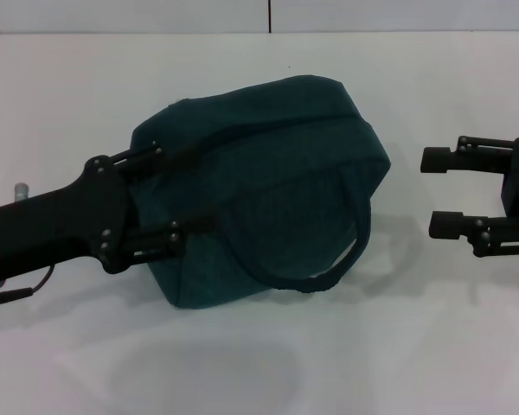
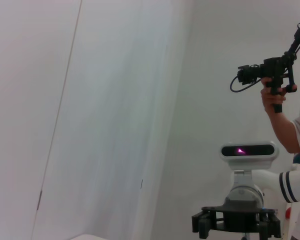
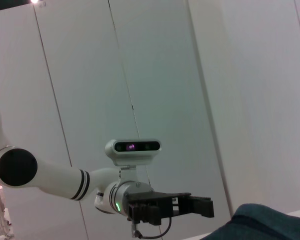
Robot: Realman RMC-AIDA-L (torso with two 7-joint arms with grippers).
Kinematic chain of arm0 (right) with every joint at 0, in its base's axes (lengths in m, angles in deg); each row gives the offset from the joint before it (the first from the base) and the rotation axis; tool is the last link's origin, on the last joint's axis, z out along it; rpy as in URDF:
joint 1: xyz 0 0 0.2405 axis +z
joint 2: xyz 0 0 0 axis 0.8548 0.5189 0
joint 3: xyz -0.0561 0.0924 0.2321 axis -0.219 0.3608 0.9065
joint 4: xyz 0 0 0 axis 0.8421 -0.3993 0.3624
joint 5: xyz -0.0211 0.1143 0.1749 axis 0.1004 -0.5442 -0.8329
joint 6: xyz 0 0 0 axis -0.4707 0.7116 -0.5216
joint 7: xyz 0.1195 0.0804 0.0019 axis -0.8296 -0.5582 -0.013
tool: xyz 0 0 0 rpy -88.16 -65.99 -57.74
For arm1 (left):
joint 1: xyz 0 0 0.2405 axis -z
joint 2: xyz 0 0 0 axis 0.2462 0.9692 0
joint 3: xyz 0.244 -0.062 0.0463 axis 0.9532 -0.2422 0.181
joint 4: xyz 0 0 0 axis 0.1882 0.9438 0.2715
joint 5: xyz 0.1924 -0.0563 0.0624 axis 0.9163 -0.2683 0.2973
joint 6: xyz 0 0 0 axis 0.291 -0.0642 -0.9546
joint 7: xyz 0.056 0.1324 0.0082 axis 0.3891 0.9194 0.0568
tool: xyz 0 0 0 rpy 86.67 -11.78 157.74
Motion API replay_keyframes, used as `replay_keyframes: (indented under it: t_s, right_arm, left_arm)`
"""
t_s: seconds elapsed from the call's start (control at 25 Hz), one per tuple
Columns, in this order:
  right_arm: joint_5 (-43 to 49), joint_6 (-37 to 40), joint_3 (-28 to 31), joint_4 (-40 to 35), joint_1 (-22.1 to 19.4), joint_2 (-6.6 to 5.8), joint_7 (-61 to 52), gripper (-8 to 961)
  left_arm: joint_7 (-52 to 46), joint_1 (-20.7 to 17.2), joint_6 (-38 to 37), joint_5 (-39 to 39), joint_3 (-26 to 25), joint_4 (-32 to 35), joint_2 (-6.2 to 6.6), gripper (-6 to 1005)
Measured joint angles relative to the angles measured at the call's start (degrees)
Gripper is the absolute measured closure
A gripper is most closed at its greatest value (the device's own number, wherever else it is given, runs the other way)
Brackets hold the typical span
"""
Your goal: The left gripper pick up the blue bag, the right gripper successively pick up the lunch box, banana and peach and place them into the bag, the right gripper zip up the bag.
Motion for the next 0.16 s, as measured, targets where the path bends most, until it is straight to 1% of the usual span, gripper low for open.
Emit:
replay_keyframes:
  t_s: [0.16]
  right_arm:
    - [0.0, 0.0, 0.0, 0.0, 0.0, 0.00, 0.0, 194]
  left_arm:
    - [0.0, 0.0, 0.0, 0.0, 0.0, 0.0, 0.00, 183]
